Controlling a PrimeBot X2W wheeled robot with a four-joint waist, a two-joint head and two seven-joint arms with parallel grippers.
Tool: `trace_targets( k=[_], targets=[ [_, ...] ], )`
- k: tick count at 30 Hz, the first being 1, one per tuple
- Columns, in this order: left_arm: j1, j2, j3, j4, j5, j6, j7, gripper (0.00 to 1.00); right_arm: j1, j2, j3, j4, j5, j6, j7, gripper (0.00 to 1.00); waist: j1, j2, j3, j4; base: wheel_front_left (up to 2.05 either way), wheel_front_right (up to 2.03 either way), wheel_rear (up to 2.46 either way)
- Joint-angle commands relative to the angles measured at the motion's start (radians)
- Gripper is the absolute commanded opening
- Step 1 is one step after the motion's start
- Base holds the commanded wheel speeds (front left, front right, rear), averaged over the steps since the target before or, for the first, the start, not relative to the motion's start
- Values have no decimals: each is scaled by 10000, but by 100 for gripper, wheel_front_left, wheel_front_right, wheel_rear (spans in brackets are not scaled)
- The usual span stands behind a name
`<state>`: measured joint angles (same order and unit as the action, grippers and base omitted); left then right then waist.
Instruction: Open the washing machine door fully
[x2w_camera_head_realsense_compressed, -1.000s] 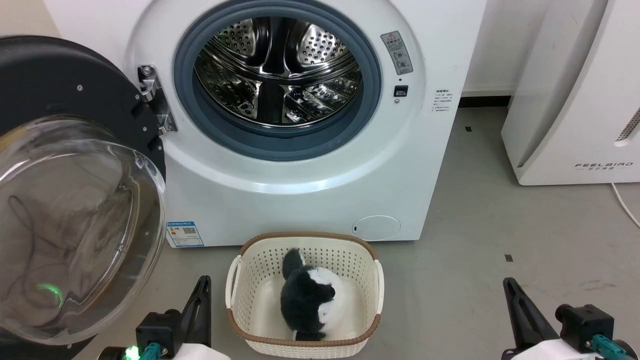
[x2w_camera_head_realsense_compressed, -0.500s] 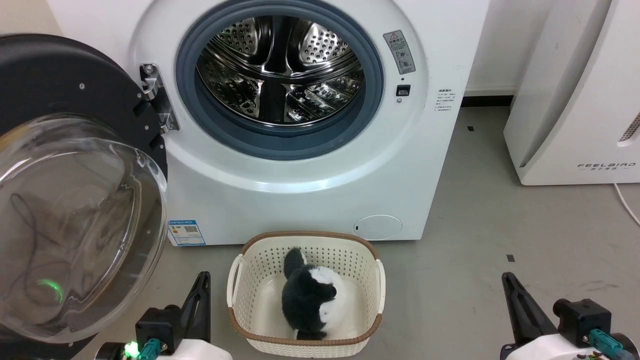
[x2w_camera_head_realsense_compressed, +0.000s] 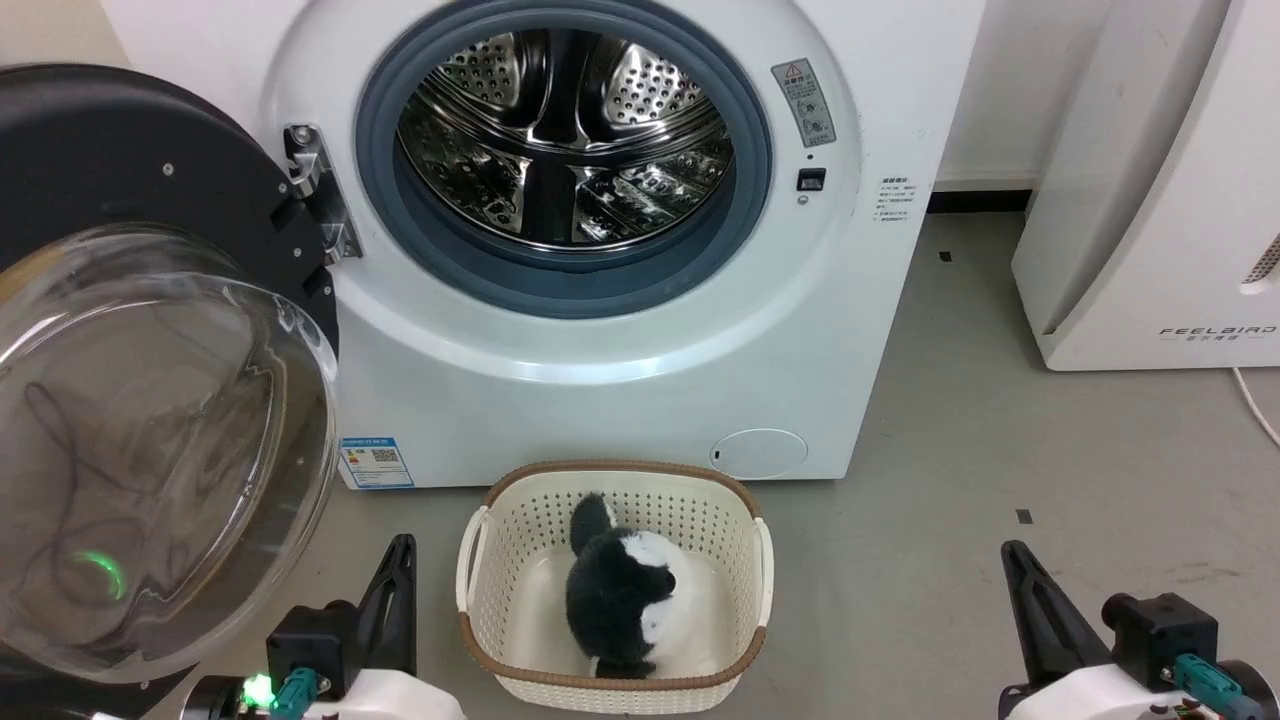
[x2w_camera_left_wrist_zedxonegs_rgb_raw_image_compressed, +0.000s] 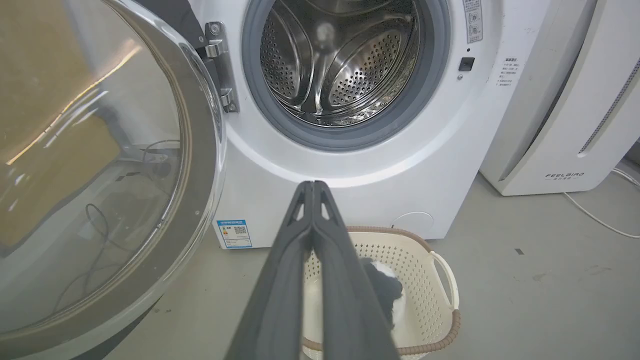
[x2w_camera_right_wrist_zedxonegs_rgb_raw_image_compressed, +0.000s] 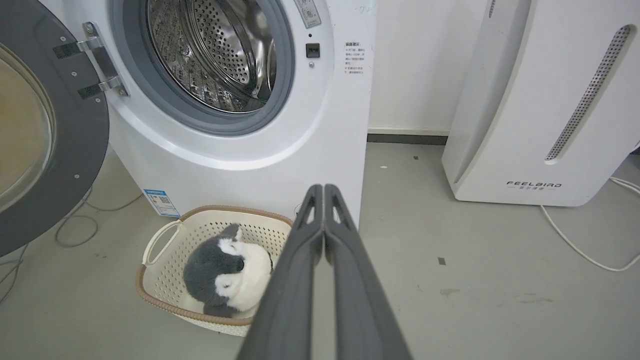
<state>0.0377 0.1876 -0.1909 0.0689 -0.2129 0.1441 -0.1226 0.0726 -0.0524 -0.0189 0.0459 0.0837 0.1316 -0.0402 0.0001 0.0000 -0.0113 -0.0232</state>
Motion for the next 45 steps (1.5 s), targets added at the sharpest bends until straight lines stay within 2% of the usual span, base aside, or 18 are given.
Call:
trace_targets(
  k=[1, 45],
  targets=[
    [-172, -94, 102, -75, 134, -87, 63, 0, -212, 11, 30, -91, -98, -4, 23, 0, 0, 0, 3, 5, 0, 0, 0],
    [-306, -927, 1279, -475, 1433, -969, 820, 0, -547, 18, 133, -331, -579, -8, 270, 0, 0, 0, 75, 153, 0, 0, 0]
  ],
)
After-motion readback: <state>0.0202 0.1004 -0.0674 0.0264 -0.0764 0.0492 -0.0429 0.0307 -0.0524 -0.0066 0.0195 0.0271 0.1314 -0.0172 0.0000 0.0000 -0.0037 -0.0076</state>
